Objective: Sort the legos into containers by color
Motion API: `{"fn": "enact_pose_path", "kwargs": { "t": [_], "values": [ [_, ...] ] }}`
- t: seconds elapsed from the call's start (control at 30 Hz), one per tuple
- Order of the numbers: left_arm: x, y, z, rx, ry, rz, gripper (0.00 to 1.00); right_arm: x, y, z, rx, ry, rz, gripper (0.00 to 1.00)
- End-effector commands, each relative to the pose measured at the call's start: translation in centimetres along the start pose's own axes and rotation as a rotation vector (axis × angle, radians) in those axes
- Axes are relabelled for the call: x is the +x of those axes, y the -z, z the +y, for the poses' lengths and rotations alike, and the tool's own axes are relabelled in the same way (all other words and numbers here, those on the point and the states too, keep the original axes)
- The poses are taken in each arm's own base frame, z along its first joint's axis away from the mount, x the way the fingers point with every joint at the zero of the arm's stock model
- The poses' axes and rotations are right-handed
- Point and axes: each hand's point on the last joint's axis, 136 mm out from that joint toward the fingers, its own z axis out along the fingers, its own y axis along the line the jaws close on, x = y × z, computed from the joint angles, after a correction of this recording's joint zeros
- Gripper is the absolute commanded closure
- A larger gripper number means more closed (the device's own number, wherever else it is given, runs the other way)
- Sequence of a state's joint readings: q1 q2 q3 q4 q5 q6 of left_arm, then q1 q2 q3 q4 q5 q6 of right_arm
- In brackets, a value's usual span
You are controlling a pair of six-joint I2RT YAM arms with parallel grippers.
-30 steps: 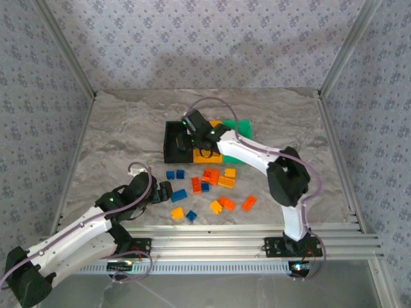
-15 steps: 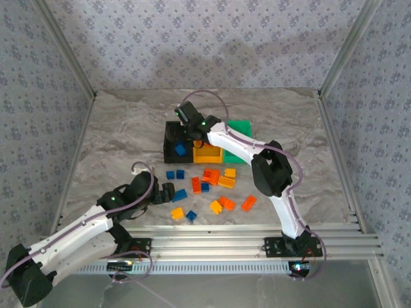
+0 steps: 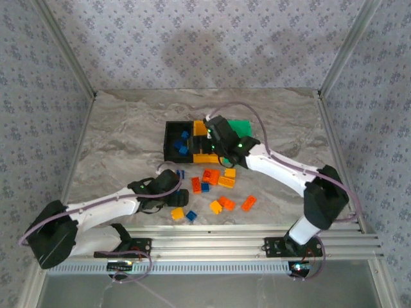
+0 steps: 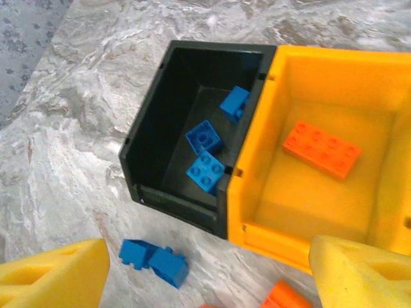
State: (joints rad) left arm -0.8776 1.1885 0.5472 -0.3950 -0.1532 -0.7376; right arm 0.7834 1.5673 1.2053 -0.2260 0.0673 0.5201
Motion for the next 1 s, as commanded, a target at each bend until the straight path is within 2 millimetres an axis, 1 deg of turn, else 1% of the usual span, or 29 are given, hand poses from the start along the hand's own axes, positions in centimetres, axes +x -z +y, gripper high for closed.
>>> {"fn": "enact_pose_path", "kwargs": {
  "t": [0.0, 0.13, 0.23, 0.37, 0.47, 0.63, 0.83, 0.9, 0.97],
  "values": [
    [-1.7, 0.1, -0.8, -0.025, -0.043, -0.054, 0.03, 0.9, 1.3, -1.9, 0.031, -0.048, -0.026, 0.16],
    [-1.7, -0.6, -0.1, -0.102, -0.092, -0.056, 0.03, 1.4, 3.2, -2.8, 0.040, -0.070, -0.060, 0.15],
    [-1.5, -1.3, 0.2, -0.143, -0.130, -0.039, 0.06, 1.4, 4.2, -3.3, 0.050, -0.079, -0.084, 0.15],
    [-1.2, -1.6, 0.4, -0.198, -0.192, -0.023, 0.10, 1.2, 5.4, -4.3, 0.077, -0.088, -0.112, 0.14],
    [-0.9, -2.0, 0.9, -0.234, -0.222, -0.009, 0.10, 1.2, 5.9, -4.7, 0.084, -0.097, -0.123, 0.14],
    [-0.8, -2.8, 0.9, -0.248, -0.230, -0.001, 0.10, 1.2, 6.1, -5.1, 0.094, -0.100, -0.128, 0.14],
    [-0.8, -3.5, 0.5, -0.234, -0.233, 0.001, 0.23, 1.1, 6.4, -5.2, 0.091, -0.103, -0.135, 0.14],
    [-0.8, -3.4, 0.5, -0.240, -0.236, 0.006, 0.29, 1.1, 6.6, -5.4, 0.097, -0.105, -0.139, 0.14],
    [-0.7, -3.2, 0.6, -0.240, -0.231, 0.007, 0.33, 1.1, 6.8, -5.5, 0.098, -0.103, -0.140, 0.14]
  ]
}}
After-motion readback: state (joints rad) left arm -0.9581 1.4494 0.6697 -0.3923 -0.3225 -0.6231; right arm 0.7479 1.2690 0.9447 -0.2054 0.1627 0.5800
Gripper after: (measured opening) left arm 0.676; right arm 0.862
